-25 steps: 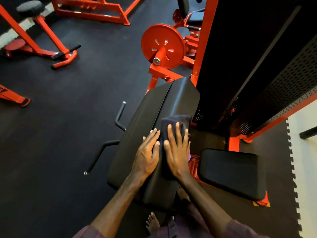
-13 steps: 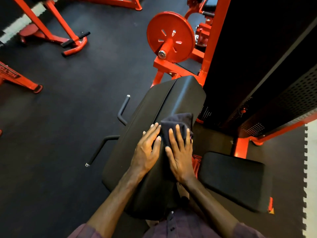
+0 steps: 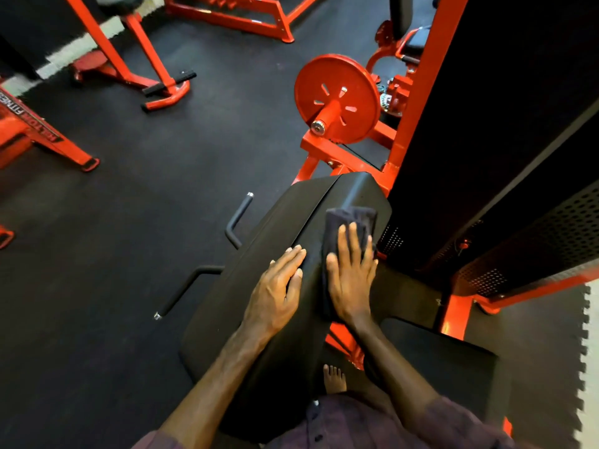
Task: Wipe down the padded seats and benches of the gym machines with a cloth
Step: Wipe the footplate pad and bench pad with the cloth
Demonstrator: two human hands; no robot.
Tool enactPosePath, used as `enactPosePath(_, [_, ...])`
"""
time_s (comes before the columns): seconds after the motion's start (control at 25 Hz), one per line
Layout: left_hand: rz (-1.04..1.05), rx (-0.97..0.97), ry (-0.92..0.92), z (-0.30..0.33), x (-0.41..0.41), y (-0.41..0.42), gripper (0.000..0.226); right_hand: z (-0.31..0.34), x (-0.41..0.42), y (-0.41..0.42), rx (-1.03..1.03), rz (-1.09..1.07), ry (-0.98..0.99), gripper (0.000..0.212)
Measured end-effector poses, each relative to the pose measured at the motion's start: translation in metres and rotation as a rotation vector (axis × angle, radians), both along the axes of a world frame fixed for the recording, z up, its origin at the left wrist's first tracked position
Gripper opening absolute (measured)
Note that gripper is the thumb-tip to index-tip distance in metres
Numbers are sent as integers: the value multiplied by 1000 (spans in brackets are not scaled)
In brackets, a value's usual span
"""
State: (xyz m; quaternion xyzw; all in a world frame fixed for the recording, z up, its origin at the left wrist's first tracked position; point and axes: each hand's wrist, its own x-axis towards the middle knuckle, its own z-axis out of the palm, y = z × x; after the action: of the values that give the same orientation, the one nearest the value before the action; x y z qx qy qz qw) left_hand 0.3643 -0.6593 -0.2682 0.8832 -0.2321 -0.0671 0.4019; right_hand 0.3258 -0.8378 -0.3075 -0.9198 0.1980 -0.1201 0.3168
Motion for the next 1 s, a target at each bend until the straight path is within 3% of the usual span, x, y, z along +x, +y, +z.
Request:
enactPosePath(0.12, [10,28,-13,-1,1,-2,48,19,39,-1,41,-76,42,63])
enactPosePath(0.28, [22,82,-47,1,8,-15,49,-16,-15,-12,-24,174,-92,60])
enactPosePath(0.48, [55,149,-117,6,8,-25,50,0,56,-37,111,-163,47,67])
enactPosePath(0.68, [49,170,-128,7,9,-26,48,-29,-2,-46,4,137,-68,66])
enactPosePath(0.88, [59,189,-108,7,9,-24,47,3,83,-59,30,-203,43,64])
enactPosePath(1.0, [67,201,-100,9,9,-24,47,-2,57,-48,-91,17,-85,61])
